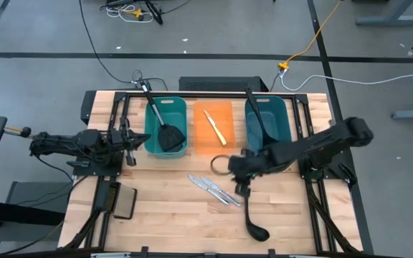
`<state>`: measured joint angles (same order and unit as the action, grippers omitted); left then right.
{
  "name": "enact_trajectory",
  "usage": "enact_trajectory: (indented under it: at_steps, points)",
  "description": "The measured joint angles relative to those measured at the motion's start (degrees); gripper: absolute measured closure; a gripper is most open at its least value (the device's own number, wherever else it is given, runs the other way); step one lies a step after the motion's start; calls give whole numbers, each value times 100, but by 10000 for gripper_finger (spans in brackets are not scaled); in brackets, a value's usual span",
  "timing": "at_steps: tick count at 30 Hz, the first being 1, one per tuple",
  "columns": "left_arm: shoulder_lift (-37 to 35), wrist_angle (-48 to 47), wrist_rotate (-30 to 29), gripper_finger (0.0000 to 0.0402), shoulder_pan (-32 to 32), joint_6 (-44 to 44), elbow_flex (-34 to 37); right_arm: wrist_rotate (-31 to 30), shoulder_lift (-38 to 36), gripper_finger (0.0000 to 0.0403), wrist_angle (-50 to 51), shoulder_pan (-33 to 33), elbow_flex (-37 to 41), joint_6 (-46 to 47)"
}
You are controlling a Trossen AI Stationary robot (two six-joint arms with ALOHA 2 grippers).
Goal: Pick & Place Kitchen Items
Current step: Put the top silver knife into the orange bin
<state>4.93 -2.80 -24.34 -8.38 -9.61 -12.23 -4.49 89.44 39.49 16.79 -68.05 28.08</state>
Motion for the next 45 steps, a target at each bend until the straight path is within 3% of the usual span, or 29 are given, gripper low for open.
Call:
enact_trajectory:
  at_steps: [6,16,40,45]
  points:
    - [4,-92,-2,387,0,29,0,-75,887,233,-269,467,-33,223]
    - [4,-133,-20,386,0,25,0,-83,1614,230,-571,748,-36,666]
    - [4,-228,-24,386,0,-4,0,-71,1732,230,-1195,909,358,1200]
    - [4,-230,-26,386,0,-4,0,-161,2043,242,-1233,996,334,1191]
